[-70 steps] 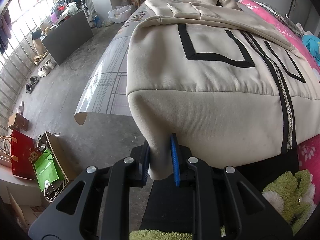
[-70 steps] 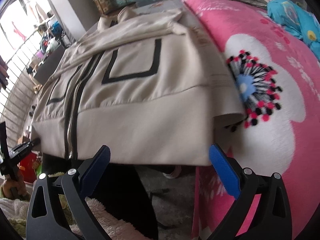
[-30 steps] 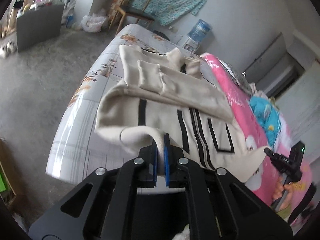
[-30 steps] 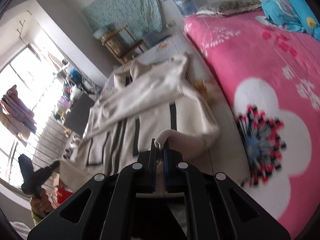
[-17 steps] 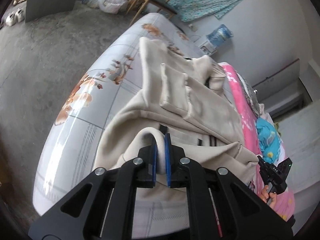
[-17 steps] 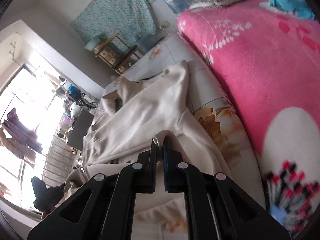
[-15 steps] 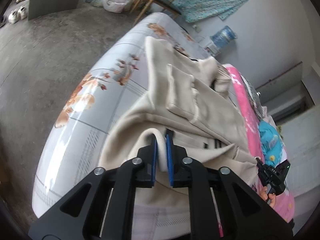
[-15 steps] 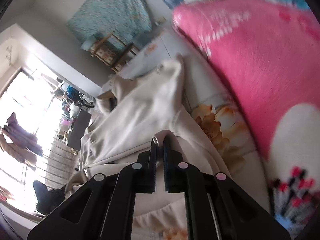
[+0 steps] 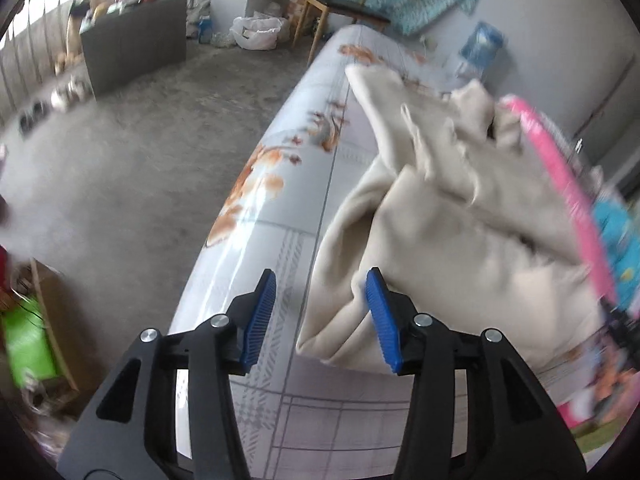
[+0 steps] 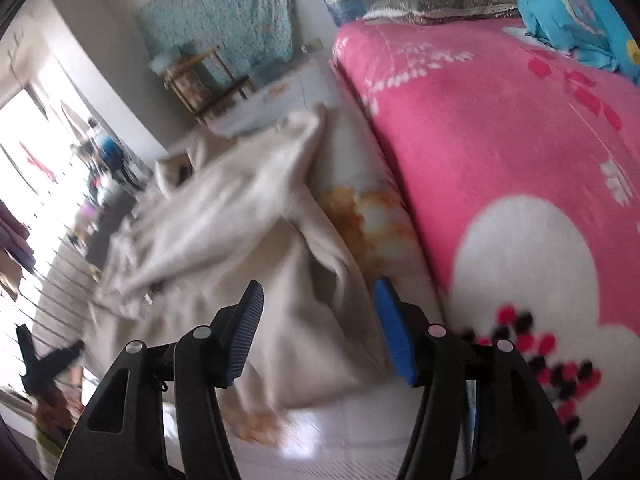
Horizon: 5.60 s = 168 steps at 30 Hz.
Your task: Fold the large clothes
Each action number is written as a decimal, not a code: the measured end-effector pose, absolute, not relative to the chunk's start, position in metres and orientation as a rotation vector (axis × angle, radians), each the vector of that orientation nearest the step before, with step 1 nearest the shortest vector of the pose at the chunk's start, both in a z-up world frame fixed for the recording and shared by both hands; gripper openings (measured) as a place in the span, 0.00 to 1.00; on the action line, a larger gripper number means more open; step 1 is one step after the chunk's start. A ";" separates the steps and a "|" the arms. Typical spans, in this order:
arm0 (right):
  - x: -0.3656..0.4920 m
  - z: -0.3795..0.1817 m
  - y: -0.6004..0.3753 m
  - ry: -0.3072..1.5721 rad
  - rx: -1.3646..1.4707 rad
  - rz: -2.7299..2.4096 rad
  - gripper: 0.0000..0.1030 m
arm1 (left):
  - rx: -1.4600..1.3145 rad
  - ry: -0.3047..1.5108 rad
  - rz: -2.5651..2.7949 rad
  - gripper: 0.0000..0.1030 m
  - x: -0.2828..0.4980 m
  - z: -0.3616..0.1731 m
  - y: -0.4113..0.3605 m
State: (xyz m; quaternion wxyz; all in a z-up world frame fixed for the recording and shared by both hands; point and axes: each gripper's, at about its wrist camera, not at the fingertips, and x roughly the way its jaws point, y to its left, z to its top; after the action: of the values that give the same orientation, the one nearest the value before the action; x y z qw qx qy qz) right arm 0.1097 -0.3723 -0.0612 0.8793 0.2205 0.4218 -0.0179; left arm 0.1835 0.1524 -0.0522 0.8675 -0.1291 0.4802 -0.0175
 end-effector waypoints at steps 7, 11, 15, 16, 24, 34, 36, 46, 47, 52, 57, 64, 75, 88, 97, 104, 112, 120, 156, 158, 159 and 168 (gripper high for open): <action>0.102 -0.060 -0.359 0.885 0.343 -0.064 0.55 | -0.199 0.987 0.009 0.42 0.182 -0.049 0.139; 0.098 -0.060 -0.354 0.891 0.324 -0.046 0.55 | -0.247 0.987 -0.050 0.45 0.176 -0.043 0.140; 0.097 -0.061 -0.351 0.893 0.300 -0.048 0.55 | -0.229 1.014 -0.063 0.54 0.172 -0.050 0.133; 0.097 -0.060 -0.351 0.896 0.303 -0.049 0.55 | -0.221 1.026 -0.057 0.54 0.173 -0.054 0.131; 0.097 -0.060 -0.352 0.896 0.308 -0.049 0.55 | -0.190 1.026 -0.026 0.55 0.176 -0.057 0.124; 0.098 -0.060 -0.349 0.896 0.306 -0.045 0.60 | -0.183 1.024 -0.021 0.55 0.177 -0.058 0.123; 0.098 -0.060 -0.347 0.897 0.296 -0.049 0.60 | -0.181 1.023 -0.019 0.55 0.179 -0.059 0.123; 0.098 -0.061 -0.344 0.891 0.283 -0.061 0.61 | -0.156 1.014 -0.004 0.55 0.178 -0.060 0.119; 0.098 -0.061 -0.343 0.890 0.278 -0.064 0.61 | -0.153 1.013 -0.002 0.55 0.178 -0.060 0.119; 0.097 -0.061 -0.336 0.889 0.233 -0.089 0.61 | -0.121 0.999 0.012 0.54 0.176 -0.060 0.115; 0.097 -0.061 -0.334 0.888 0.213 -0.105 0.60 | -0.093 0.985 0.012 0.46 0.174 -0.060 0.111; 0.099 -0.063 -0.325 0.911 0.160 -0.112 0.32 | -0.011 0.951 0.053 0.22 0.170 -0.057 0.101; 0.075 -0.034 -0.328 0.815 0.266 -0.072 0.15 | -0.112 0.898 -0.065 0.08 0.140 -0.011 0.115; 0.040 -0.039 -0.356 0.839 0.367 -0.087 0.47 | -0.173 0.911 -0.087 0.31 0.091 -0.013 0.147; 0.082 -0.028 -0.276 0.839 0.248 0.121 0.58 | -0.099 0.892 -0.358 0.44 0.134 -0.016 0.048; 0.127 -0.071 -0.231 0.993 0.057 0.063 0.49 | 0.190 0.877 -0.252 0.15 0.152 -0.056 -0.011; 0.115 -0.044 -0.210 0.900 -0.056 0.058 0.01 | 0.257 0.776 -0.215 0.01 0.141 -0.038 -0.016; 0.141 -0.020 -0.221 0.805 -0.011 0.016 0.01 | 0.188 0.728 -0.204 0.01 0.169 -0.028 -0.012; 0.170 -0.071 -0.205 0.903 -0.056 0.026 0.04 | 0.304 0.682 -0.138 0.02 0.181 -0.057 -0.018; 0.169 -0.071 -0.203 0.904 -0.059 0.021 0.04 | 0.321 0.683 -0.137 0.02 0.180 -0.060 -0.018; 0.169 -0.072 -0.202 0.903 -0.061 0.020 0.04 | 0.331 0.687 -0.136 0.02 0.180 -0.061 -0.019; 0.167 -0.074 -0.203 0.891 -0.059 0.020 0.04 | 0.120 0.636 -0.253 0.14 0.161 -0.017 -0.001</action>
State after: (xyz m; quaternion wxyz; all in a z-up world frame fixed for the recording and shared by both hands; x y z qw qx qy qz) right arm 0.1667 -0.2033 -0.0740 0.9020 -0.0285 0.4307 0.0096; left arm 0.1612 -0.0009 -0.0173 0.9402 0.0587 0.3118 -0.1240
